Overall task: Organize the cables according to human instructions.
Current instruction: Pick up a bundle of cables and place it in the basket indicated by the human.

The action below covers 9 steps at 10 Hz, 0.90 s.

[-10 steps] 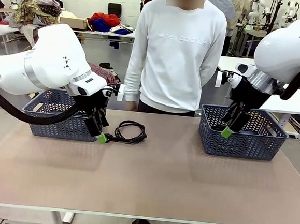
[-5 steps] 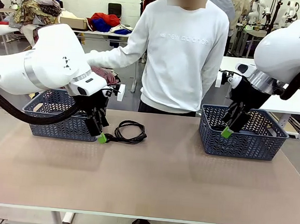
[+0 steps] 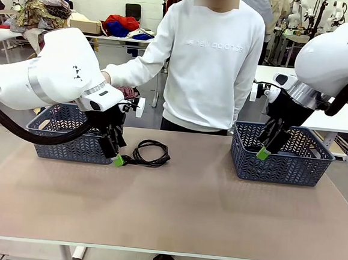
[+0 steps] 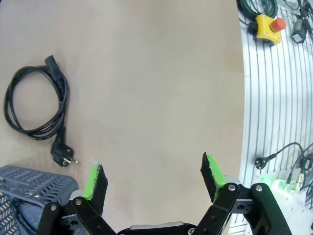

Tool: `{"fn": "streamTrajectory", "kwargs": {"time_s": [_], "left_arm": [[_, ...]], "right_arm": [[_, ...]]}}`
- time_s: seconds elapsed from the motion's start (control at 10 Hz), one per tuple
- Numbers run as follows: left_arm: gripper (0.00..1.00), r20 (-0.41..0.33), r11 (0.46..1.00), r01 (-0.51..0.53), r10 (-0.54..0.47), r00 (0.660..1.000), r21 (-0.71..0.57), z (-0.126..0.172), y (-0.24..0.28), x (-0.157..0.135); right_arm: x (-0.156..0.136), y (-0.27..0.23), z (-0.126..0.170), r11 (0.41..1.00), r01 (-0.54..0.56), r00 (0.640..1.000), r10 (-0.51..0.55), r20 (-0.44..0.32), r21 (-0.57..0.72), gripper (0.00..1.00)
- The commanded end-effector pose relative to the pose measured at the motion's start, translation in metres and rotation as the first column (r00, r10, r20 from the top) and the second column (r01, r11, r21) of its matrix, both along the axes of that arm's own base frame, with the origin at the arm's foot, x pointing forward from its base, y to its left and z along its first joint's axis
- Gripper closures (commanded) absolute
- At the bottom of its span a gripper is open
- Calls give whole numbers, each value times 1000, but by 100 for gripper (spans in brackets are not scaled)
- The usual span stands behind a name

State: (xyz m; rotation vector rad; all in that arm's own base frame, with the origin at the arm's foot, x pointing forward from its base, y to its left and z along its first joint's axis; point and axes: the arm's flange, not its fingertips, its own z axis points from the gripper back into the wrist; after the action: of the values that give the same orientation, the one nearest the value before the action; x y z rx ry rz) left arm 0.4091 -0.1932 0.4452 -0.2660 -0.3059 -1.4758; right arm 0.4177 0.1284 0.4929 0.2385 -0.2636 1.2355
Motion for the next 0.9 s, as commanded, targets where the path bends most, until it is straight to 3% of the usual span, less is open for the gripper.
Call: {"fn": "streamTrajectory", "kwargs": {"time_s": [0.0, 0.8], "left_arm": [[0, 1, 1000, -2, 2, 1000, 0, 0, 1, -1], [0, 0, 1000, 0, 0, 1000, 0, 0, 0, 0]], "right_arm": [[0, 0, 3, 1000, 1, 1000, -1, 6, -1, 0], [0, 0, 3, 1000, 1, 1000, -1, 6, -1, 0]]}}
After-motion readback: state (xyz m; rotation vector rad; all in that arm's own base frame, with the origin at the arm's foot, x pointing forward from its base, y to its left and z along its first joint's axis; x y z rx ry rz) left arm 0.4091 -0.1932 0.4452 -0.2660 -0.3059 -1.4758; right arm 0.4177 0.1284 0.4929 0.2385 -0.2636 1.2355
